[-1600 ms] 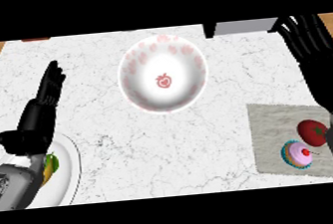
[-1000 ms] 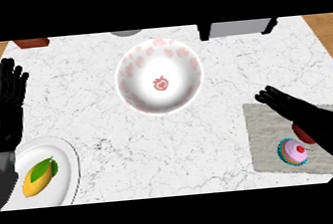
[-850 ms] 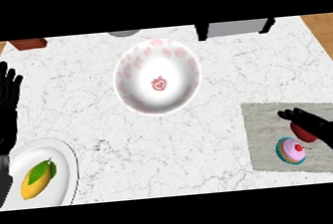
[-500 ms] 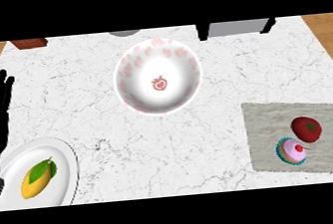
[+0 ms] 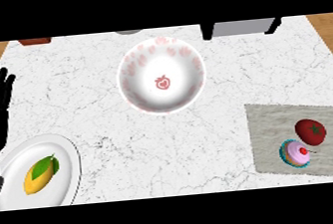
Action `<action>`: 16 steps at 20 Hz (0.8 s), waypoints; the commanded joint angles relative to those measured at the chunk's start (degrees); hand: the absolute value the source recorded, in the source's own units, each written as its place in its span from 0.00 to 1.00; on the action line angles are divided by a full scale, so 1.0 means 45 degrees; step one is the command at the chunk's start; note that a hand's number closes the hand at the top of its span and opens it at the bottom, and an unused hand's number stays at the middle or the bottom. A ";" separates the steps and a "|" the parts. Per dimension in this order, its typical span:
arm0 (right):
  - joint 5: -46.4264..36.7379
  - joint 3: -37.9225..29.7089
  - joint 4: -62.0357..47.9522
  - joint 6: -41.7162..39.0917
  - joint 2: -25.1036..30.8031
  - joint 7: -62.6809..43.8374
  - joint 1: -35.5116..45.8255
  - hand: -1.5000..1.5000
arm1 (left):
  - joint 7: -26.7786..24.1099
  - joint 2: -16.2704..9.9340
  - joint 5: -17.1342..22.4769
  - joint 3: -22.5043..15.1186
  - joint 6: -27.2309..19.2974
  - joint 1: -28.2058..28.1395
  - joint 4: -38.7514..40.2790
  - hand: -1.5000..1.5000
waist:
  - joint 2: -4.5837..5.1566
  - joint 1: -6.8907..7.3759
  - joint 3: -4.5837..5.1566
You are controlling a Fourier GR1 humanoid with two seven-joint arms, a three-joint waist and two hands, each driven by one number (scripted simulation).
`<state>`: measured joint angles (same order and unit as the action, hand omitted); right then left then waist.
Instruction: Pick the tomato from the placemat and place it in the bowl
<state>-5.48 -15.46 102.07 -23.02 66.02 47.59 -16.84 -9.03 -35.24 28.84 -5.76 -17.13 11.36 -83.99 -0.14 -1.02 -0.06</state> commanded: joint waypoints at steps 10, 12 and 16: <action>-0.4021 0.1623 -0.2539 0.0951 0.1682 0.2989 0.0339 0.00 | -0.0314 0.0865 -0.0793 0.0014 0.0338 0.0998 0.1073 0.50 | 0.0105 0.0315 0.0007; -0.4306 0.1728 -0.2800 0.0991 0.1480 0.2954 0.0416 0.00 | 0.0107 0.0229 -0.0227 0.0647 0.1127 0.0207 0.0420 0.50 | 0.0050 0.0338 0.0011; -0.4987 0.2923 -0.3308 0.1049 0.1263 0.2839 0.1443 0.00 | -0.0103 0.1112 -0.0932 0.0285 0.0500 0.0687 0.0811 0.50 | 0.0084 0.0372 0.0009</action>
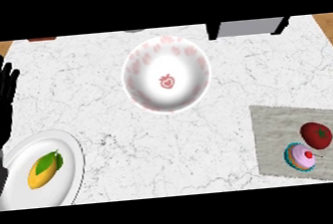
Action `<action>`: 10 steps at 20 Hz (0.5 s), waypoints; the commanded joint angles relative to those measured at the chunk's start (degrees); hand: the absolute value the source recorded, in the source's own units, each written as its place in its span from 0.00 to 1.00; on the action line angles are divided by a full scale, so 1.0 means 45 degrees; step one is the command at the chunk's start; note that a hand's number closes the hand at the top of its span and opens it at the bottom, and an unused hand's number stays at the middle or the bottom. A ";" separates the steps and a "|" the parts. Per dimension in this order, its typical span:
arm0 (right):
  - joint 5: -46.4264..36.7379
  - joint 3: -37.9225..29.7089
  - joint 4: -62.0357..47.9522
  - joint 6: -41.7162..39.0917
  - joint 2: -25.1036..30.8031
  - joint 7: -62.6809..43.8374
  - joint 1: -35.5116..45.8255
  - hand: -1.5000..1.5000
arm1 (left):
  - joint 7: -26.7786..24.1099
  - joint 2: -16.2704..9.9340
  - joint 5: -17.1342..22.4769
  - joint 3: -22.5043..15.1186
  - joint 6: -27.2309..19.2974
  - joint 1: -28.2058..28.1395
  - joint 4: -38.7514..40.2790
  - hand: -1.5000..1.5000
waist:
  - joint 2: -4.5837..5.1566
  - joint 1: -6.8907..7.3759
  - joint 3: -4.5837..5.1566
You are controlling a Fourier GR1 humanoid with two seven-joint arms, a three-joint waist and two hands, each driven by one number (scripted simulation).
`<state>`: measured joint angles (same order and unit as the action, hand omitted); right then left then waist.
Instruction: Pick the tomato from the placemat and place it in the bowl
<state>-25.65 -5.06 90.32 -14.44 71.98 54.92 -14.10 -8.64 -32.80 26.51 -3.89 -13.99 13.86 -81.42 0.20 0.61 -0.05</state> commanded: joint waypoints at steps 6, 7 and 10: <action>-0.2069 0.2511 -0.1045 -0.0200 -0.2048 -0.0062 0.1895 0.00 | 0.0248 0.0287 -0.0407 0.0548 0.0376 0.0102 0.0131 0.50 | -0.0015 -0.0022 0.0008; -0.2192 0.2756 -0.2596 -0.0654 -0.2081 0.0312 0.3296 0.00 | 0.0456 0.0832 -0.0898 -0.0086 -0.0216 0.0343 -0.0207 0.50 | 0.0029 0.0160 -0.0001; -0.3106 0.3088 -0.3441 0.0087 -0.3261 0.0294 0.3745 0.00 | 0.0068 0.0680 -0.0734 0.0692 0.0493 0.0007 0.0170 0.50 | -0.0008 0.0018 0.0006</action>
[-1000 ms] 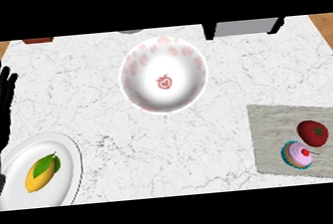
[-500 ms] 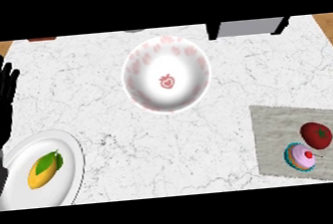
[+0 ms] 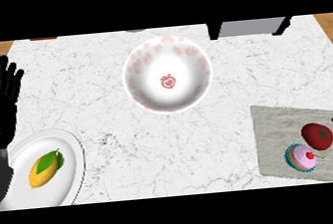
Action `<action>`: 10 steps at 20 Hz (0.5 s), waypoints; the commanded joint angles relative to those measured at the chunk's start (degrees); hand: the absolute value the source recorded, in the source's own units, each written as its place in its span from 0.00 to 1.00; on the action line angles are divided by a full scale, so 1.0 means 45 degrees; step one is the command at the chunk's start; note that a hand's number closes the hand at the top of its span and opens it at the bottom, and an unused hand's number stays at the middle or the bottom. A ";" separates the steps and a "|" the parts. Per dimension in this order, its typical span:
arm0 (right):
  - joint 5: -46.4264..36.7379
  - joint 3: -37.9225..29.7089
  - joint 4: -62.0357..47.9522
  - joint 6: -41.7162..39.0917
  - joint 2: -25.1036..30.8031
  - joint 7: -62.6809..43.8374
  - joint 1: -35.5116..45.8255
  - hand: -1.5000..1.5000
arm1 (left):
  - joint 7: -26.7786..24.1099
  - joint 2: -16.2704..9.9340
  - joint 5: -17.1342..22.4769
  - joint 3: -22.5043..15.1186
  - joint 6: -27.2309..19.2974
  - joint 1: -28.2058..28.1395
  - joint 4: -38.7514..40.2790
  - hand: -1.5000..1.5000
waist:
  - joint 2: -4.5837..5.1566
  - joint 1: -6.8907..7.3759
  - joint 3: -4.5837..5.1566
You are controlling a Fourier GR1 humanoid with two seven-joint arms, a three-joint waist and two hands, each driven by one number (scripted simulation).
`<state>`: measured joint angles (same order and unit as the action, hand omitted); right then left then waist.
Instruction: Pick the tomato from the placemat and place it in the bowl
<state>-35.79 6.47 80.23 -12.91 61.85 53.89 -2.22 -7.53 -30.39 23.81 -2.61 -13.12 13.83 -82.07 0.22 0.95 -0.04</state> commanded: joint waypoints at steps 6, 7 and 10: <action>-0.1823 0.0599 -0.3335 0.0089 -0.1650 0.1411 0.2515 0.00 | 0.0323 0.0473 -0.0681 0.0536 0.0467 0.0807 0.0739 0.50 | -0.0011 -0.0146 0.0004; -0.1939 0.0747 -0.3312 0.0069 -0.1813 0.1264 0.2298 0.00 | 0.0795 0.0634 -0.0849 0.0264 -0.0068 -0.0170 -0.0890 0.50 | -0.0041 -0.0090 0.0002; -0.2013 0.1119 -0.3578 0.0242 -0.2519 0.1260 0.2763 0.00 | 0.1420 0.0439 -0.0958 0.0457 -0.0182 0.0488 -0.0884 0.50 | -0.0033 -0.0072 -0.0002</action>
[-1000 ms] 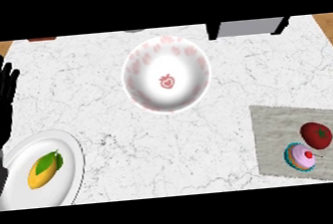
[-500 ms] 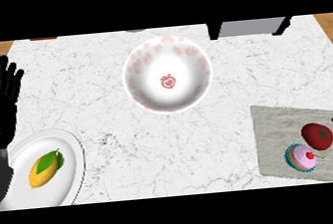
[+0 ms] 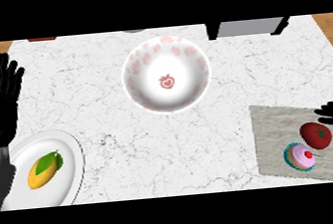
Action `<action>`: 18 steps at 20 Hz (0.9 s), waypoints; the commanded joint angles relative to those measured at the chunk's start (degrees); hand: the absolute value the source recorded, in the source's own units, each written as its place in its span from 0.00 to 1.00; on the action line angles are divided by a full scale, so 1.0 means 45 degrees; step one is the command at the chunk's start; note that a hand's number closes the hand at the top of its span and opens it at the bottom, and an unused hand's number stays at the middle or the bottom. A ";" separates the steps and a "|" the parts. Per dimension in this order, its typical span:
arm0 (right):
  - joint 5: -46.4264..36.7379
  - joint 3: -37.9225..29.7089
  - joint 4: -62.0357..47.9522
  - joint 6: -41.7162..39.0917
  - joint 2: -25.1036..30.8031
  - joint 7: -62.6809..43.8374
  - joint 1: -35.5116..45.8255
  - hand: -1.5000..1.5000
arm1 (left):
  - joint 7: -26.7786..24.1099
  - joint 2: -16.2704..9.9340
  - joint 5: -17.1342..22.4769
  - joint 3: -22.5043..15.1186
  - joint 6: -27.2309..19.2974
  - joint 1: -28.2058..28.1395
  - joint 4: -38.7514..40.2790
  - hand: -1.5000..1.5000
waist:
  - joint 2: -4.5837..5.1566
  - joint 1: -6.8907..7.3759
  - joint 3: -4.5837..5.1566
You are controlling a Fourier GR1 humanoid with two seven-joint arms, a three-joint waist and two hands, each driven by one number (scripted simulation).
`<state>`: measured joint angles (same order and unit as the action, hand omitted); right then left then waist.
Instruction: Pick the tomato from the placemat and place it in the bowl
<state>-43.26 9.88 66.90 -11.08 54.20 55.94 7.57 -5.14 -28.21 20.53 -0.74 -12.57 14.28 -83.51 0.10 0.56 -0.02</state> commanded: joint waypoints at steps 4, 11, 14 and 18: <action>-0.0507 0.0269 -0.0931 0.0154 -0.0770 0.1492 0.0414 0.00 | 0.0492 -0.0172 -0.0138 0.0599 0.0492 -0.0212 -0.0357 0.50 | -0.0026 -0.0072 0.0002; -0.1374 0.0502 -0.1292 -0.0029 -0.1297 0.0912 0.1297 0.00 | -0.0185 0.0872 -0.0870 0.0462 0.0428 -0.0937 -0.0689 0.50 | -0.0025 -0.0072 0.0007; -0.1862 0.0459 -0.2747 0.0556 -0.1819 0.1485 0.1932 0.00 | 0.0267 0.0452 -0.0518 0.1180 0.1054 -0.0469 -0.0360 0.50 | -0.0010 -0.0032 0.0002; -0.2017 0.0467 -0.1540 -0.0263 -0.1733 0.0778 0.1699 0.00 | 0.0395 0.0733 -0.1053 0.1083 0.0952 -0.0483 -0.0289 0.50 | -0.0037 -0.0103 0.0009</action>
<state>-51.57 12.34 56.82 -7.44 46.11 57.86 14.33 -3.73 -25.21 16.84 3.49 -9.10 13.60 -83.82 0.05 0.20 -0.03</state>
